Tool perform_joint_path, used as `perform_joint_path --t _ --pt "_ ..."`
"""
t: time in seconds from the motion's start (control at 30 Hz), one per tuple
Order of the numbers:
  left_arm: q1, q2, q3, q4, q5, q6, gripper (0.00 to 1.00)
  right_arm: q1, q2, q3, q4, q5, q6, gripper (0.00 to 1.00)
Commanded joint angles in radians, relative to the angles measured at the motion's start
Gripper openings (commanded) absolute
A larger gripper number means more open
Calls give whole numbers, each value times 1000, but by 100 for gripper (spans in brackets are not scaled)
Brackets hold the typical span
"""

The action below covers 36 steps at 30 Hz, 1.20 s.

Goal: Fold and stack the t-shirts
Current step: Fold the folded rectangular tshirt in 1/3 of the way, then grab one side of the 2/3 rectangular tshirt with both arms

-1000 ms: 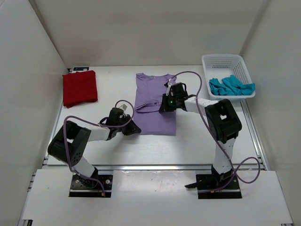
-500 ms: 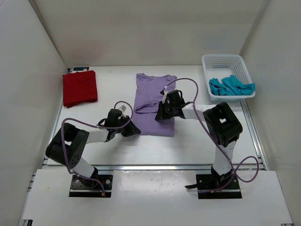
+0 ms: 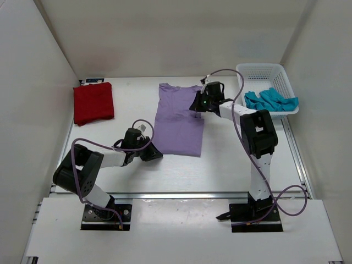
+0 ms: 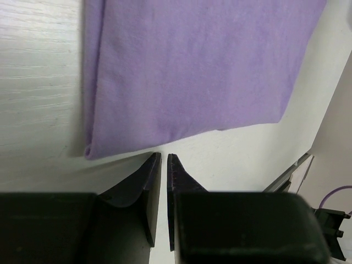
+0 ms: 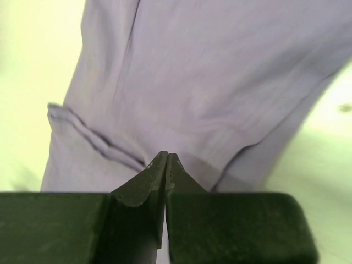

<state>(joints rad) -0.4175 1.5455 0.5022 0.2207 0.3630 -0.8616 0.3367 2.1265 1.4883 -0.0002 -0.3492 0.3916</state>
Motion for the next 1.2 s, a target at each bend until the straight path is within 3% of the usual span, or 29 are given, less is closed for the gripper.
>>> perform_joint_path --t 0.0,0.1,0.27,0.37,0.43,0.53,0.6,0.7,0.97,1.07,1.17 --pt "19 -70 25 -44 -2 22 21 -1 -89 30 -37 32 -23 0" --pt "52 -122 21 -78 -30 41 27 31 -215 -115 -35 32 -40 0" --pt "172 -127 -30 -53 27 0 43 51 -537 -653 184 -5 102 4" --pt "192 -96 -21 -47 30 -1 47 58 -647 -821 223 -16 131 17" --pt "177 -81 -14 -70 10 13 47 73 -681 -885 209 19 136 35" --pt "175 -58 -17 -47 -2 1 47 59 -706 -985 273 4 179 44" --pt "168 -41 -17 -52 -12 2 46 56 -695 -1014 293 -5 193 45" --pt "160 -28 -20 -52 -29 7 43 58 -662 -1024 322 -30 204 43" --pt "151 -28 -30 -58 -87 21 21 53 -590 -1022 424 -56 251 16" --pt "152 -30 -27 -46 -79 10 1 53 -591 -1002 402 -54 236 3" --pt "116 -53 24 -131 -120 53 0 70 -622 -1008 372 -30 224 0"
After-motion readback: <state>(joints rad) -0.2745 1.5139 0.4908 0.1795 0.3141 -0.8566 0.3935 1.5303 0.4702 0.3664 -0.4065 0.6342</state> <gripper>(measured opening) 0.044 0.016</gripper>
